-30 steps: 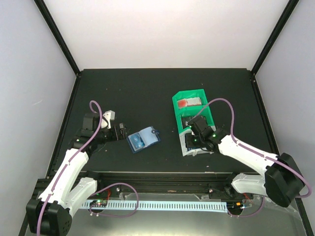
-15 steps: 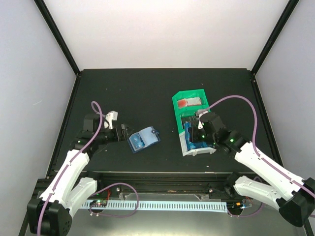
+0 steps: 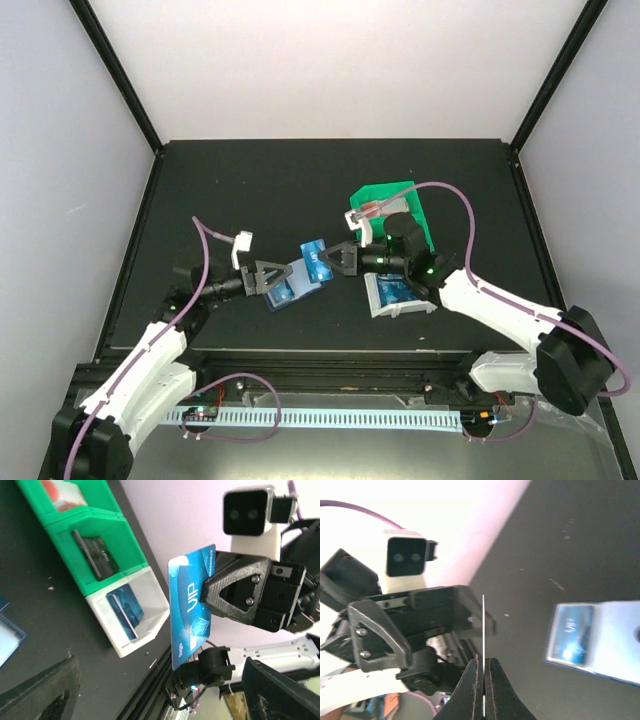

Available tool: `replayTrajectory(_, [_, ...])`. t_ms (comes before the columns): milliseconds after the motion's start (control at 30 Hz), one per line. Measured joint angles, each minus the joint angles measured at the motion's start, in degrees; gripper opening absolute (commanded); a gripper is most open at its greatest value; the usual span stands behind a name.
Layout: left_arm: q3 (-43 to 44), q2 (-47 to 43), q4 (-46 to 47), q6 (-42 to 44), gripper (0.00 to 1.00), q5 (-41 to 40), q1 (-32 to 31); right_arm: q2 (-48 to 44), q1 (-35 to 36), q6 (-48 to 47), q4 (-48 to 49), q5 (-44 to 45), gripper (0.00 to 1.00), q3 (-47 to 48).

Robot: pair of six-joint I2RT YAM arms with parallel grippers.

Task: Put the credit cards into the card holder
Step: Pick up the credit card from the storage box.

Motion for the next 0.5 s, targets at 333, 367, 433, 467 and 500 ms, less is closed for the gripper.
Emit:
replayTrajectory(333, [1.0, 4.9, 13.8, -9.5, 0.42, 1.8, -6.2, 3.0, 0.7, 9.3, 17.8, -10.1, 0.01, 0.0])
replayTrajectory(367, [1.2, 5.4, 15.3, -10.0, 0.38, 1.9, -6.8, 3.2, 0.7, 9.8, 18.7, -10.4, 0.01, 0.0])
replayTrajectory(433, [1.5, 6.0, 17.7, -11.5, 0.29, 2.0, -7.8, 3.5, 0.9, 10.6, 19.9, -11.1, 0.01, 0.0])
replayTrajectory(467, [1.5, 6.1, 18.6, -12.1, 0.23, 2.0, -8.2, 3.7, 1.0, 10.8, 20.1, -11.3, 0.01, 0.0])
replayTrajectory(500, [1.6, 6.2, 19.3, -12.6, 0.16, 2.0, -8.3, 3.7, 1.0, 11.1, 20.3, -11.4, 0.02, 0.0])
